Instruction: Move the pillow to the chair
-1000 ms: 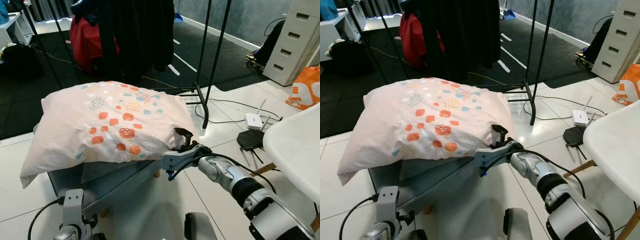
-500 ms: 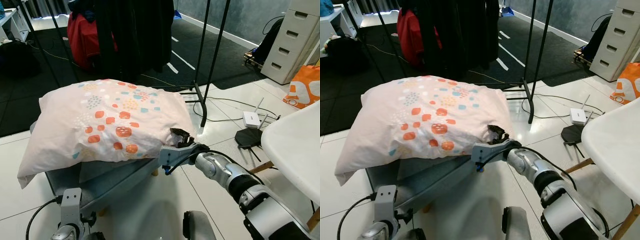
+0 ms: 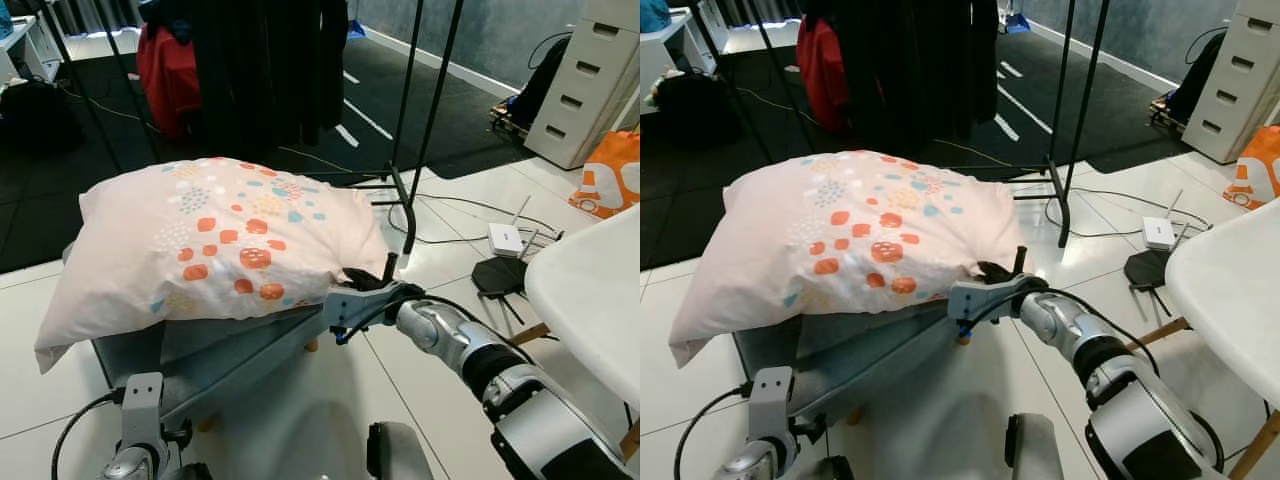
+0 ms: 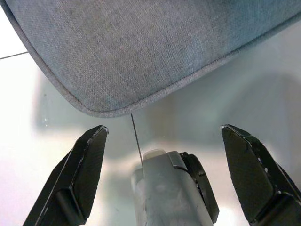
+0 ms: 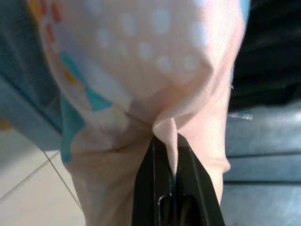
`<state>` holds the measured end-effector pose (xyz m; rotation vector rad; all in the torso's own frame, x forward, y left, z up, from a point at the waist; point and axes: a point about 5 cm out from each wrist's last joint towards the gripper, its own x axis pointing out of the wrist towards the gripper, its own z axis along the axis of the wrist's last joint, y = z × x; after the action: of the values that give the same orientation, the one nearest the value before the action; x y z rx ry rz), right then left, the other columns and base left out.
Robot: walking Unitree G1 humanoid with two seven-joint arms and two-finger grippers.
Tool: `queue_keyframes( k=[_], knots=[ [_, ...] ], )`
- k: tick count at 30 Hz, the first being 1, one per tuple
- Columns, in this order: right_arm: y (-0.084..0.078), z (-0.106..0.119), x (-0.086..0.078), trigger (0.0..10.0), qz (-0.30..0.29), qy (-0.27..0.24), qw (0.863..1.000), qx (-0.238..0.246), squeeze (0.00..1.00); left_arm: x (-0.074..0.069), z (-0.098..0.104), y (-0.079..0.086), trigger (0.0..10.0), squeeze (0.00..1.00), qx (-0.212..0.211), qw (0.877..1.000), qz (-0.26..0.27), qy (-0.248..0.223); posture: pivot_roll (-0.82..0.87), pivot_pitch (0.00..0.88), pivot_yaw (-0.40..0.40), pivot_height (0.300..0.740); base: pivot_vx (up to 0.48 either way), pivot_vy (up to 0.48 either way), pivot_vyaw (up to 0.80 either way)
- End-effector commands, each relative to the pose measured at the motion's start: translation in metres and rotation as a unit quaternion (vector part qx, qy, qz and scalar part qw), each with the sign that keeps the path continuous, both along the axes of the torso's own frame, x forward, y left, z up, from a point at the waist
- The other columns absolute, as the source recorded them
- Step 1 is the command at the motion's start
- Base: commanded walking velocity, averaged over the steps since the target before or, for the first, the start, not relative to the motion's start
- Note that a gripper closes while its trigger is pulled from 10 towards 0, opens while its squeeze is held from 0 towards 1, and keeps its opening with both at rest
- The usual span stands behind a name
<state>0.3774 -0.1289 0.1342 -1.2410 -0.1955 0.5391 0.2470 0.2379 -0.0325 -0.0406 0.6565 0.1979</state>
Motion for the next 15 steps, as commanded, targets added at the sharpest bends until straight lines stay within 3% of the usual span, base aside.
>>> queue_keyframes(
  k=[1, 4, 5, 10, 15],
  knots=[
    [-0.007, 0.019, 0.01, 0.0, -0.035, -0.013, 0.998, 0.049, 0.0, 0.001, 0.002, 0.004, 10.0, 0.0, 0.005, 1.0, 0.008, -0.007, -0.12, 0.103, -0.013, 0.435, 0.0, 0.0, 0.0],
    [-0.008, 0.027, 0.012, 0.0, -0.044, -0.016, 0.996, 0.08, 0.0, 0.003, 0.004, 0.004, 10.0, 0.0, 0.005, 1.0, 0.008, -0.01, -0.13, 0.092, -0.017, 0.435, 0.0, 0.0, 0.0],
    [-0.006, 0.038, 0.015, 0.0, -0.047, -0.022, 0.992, 0.114, 0.0, 0.005, 0.005, 0.003, 10.0, 0.0, 0.005, 1.0, 0.009, -0.016, -0.13, 0.087, -0.019, 0.435, 0.0, 0.0, 0.0],
    [0.001, 0.064, 0.021, 0.0, -0.034, -0.04, 0.982, 0.179, 0.0, 0.013, 0.013, 0.001, 10.0, 0.0, 0.014, 0.999, 0.005, -0.043, -0.14, 0.084, -0.022, 0.435, 0.0, 0.0, 0.0],
    [0.006, 0.073, 0.021, 0.0, -0.017, -0.048, 0.983, 0.178, 0.0, 0.025, 0.028, 0.001, 10.0, 0.0, 0.015, 0.995, 0.011, -0.101, -0.14, 0.079, -0.027, 0.435, 0.0, 0.0, 0.0]
  ],
)
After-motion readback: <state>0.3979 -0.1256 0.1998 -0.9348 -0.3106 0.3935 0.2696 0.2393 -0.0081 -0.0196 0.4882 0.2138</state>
